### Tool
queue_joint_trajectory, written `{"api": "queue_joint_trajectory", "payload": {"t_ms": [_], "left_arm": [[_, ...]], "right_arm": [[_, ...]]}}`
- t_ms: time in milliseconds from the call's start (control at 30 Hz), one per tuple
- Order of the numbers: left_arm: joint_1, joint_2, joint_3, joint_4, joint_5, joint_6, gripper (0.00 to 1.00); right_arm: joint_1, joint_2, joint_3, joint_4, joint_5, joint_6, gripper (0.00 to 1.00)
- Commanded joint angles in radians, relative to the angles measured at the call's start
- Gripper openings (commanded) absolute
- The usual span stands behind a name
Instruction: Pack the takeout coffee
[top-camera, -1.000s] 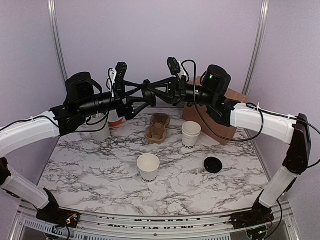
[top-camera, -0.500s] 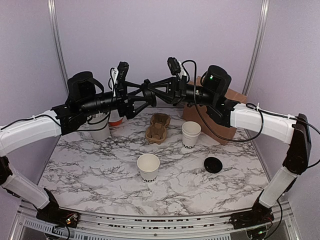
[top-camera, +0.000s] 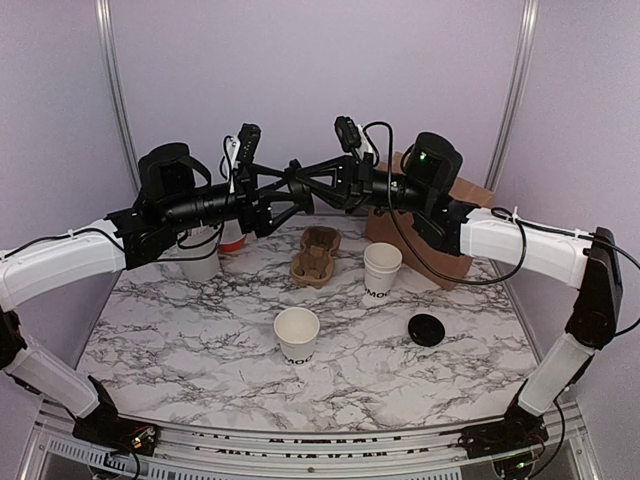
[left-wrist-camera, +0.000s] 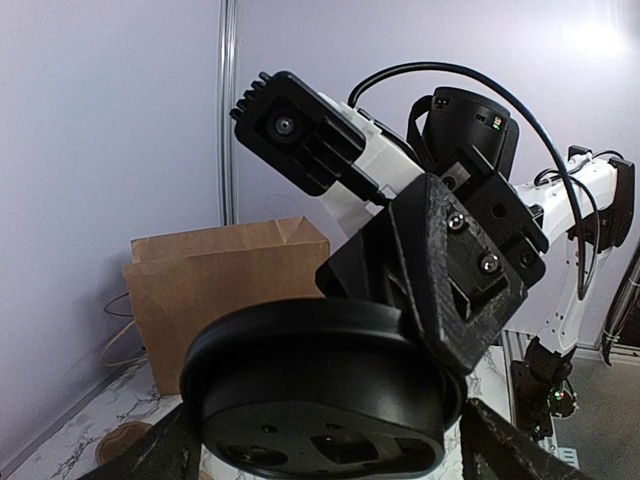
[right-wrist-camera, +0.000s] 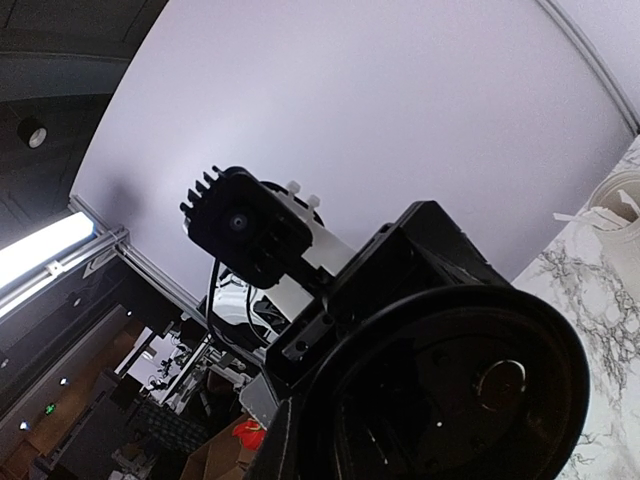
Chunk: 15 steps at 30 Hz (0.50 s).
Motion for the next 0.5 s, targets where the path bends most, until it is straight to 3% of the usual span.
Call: {"api": "queue_joint_trajectory", "payload": {"t_ms": [0,467], "left_arm": [[-0.008,0.011,0.038,0.013,-0.011,-0.010,0.89],[-0.009,-0.015,0.019,0.013,-0.024,-0.017,0.75]], "right_arm": [[0.015,-0.025,0.002,0.035,0.002,0.005,0.12],[0.015,-0.022,-0.005,0.035,0.007,0.010,0.13]]}}
